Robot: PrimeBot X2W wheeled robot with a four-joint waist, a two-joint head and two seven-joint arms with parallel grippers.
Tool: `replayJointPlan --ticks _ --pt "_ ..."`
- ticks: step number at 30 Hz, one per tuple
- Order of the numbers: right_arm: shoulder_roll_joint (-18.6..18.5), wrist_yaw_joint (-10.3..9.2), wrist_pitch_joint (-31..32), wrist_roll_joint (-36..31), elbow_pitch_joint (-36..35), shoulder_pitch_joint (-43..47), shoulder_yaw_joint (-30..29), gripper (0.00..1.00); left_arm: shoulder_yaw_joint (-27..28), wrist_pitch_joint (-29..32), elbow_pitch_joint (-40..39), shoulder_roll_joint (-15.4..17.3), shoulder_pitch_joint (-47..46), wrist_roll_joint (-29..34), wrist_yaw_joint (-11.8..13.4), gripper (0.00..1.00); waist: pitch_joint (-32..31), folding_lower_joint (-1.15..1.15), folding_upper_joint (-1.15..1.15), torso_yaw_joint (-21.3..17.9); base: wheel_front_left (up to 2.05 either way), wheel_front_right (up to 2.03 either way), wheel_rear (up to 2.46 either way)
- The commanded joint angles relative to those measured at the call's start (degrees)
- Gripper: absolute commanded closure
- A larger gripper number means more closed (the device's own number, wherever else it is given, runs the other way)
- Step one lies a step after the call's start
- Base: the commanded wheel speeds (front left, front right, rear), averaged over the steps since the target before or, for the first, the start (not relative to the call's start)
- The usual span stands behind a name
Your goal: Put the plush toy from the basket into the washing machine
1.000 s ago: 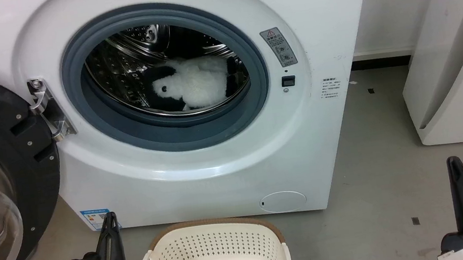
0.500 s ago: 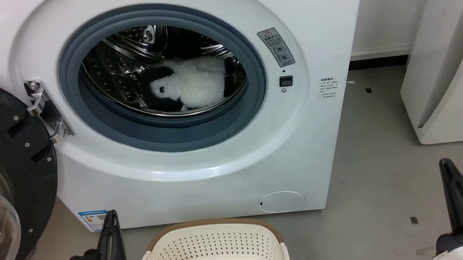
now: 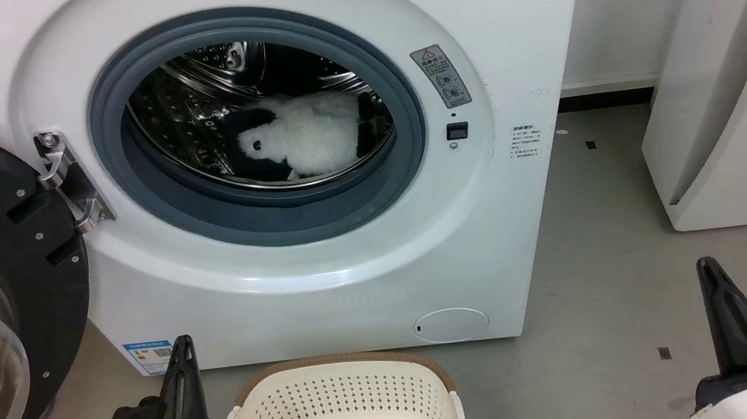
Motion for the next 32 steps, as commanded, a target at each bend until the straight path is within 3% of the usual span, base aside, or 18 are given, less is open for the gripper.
replayJointPlan --ticks 1,32 --pt "-0.02 -0.01 0.23 -0.42 0.25 -0.79 0.24 1.00 0.01 0.41 -0.54 -0.26 0.33 0.41 -0.15 1.00 0.00 0.00 0.00 -0.04 0.00 0.00 0.00" --pt "-0.03 -0.02 3.75 -3.45 0.99 -2.01 1.70 1.00 -0.52 3.92 -2.89 -0.53 0.57 0.83 -0.40 1.00 0.07 0.00 0.00 -0.90 0.00 0.00 0.00"
